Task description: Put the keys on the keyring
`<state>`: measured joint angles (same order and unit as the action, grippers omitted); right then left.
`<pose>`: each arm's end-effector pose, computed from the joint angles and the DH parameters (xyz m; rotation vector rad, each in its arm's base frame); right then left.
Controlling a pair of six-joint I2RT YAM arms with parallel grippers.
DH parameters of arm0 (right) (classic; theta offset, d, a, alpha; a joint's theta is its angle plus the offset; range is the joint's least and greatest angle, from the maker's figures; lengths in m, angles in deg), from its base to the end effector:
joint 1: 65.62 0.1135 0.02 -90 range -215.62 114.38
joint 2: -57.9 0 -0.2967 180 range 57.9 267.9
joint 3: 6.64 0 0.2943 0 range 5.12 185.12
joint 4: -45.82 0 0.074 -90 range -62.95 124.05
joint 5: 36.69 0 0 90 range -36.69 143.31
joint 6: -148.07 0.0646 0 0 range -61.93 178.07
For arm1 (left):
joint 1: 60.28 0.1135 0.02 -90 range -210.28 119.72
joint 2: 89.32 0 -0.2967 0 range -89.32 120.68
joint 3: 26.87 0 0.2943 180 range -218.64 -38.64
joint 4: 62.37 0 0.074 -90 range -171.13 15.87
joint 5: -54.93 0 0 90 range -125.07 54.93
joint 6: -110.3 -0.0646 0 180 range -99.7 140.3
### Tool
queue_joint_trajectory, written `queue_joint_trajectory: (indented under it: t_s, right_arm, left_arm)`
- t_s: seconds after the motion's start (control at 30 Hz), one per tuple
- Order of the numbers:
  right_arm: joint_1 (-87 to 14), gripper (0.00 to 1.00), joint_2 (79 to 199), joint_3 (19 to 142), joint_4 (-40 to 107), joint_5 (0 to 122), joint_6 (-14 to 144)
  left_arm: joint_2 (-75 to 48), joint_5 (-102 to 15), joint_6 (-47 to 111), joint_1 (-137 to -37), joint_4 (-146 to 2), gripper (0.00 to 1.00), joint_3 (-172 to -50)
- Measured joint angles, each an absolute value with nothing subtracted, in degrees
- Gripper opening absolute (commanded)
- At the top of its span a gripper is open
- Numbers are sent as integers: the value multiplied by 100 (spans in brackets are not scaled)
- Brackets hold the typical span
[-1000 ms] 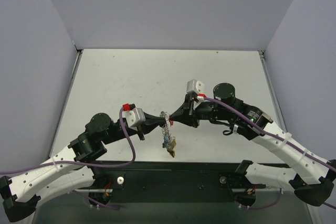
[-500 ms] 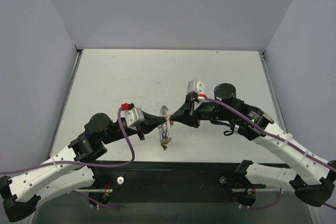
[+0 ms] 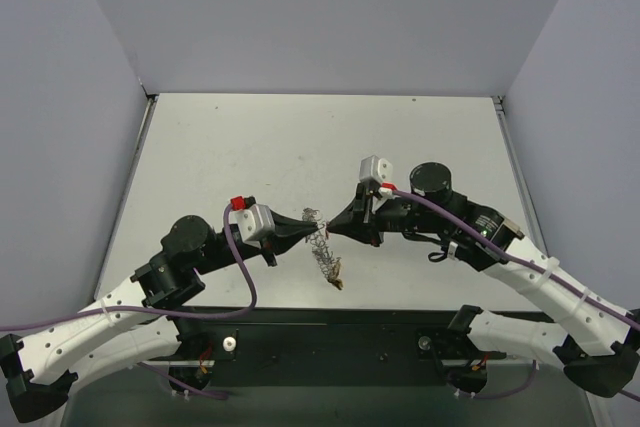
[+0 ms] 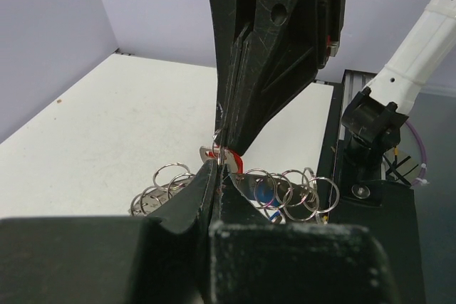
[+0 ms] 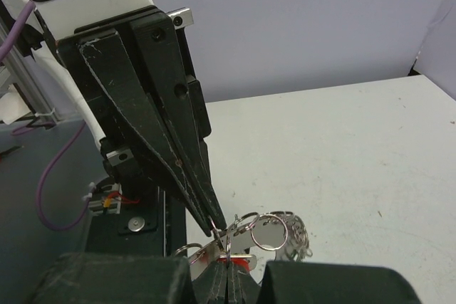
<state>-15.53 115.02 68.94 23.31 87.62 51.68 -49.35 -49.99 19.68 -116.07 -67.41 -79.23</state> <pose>0.1422 0.2267 0.4469 -1.2155 1.2462 1.0595 0.1073 -0.1875 0.3847 0.9090 1.2206 -0.9675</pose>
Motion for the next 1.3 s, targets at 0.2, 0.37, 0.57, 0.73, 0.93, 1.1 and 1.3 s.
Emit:
queue_joint_trajectory:
  t_s: [0.2,0.37,0.57,0.73,0.93,1.1,1.3]
  right_arm:
    - [-1553,0,11434,6784,2300,8668,5155]
    - [-1553,0,11253,6730,2279,8563,5150]
    - [-1549,0,11026,6725,2292,8580,5155]
    - [-1470,0,11089,6725,2311,8593,5155]
    - [-1261,0,11266,6725,2364,8423,5140]
    - [-989,0,11279,6605,2593,7789,5061]
    - [-624,0,11096,6205,3059,6899,4919]
  left_arm:
    - [-4944,-4918,2012,-11607,-6741,0,-7923]
    - [-4955,-4850,2101,-11607,-6743,0,-7923]
    - [-4953,-4798,2178,-11607,-6745,0,-7923]
    - [-4937,-4769,2250,-11605,-6745,0,-7923]
    - [-4852,-4719,2412,-11605,-6745,0,-7926]
    - [-4712,-4586,2586,-11605,-6778,0,-7976]
    - [-4647,-4214,2901,-11607,-6863,0,-8127]
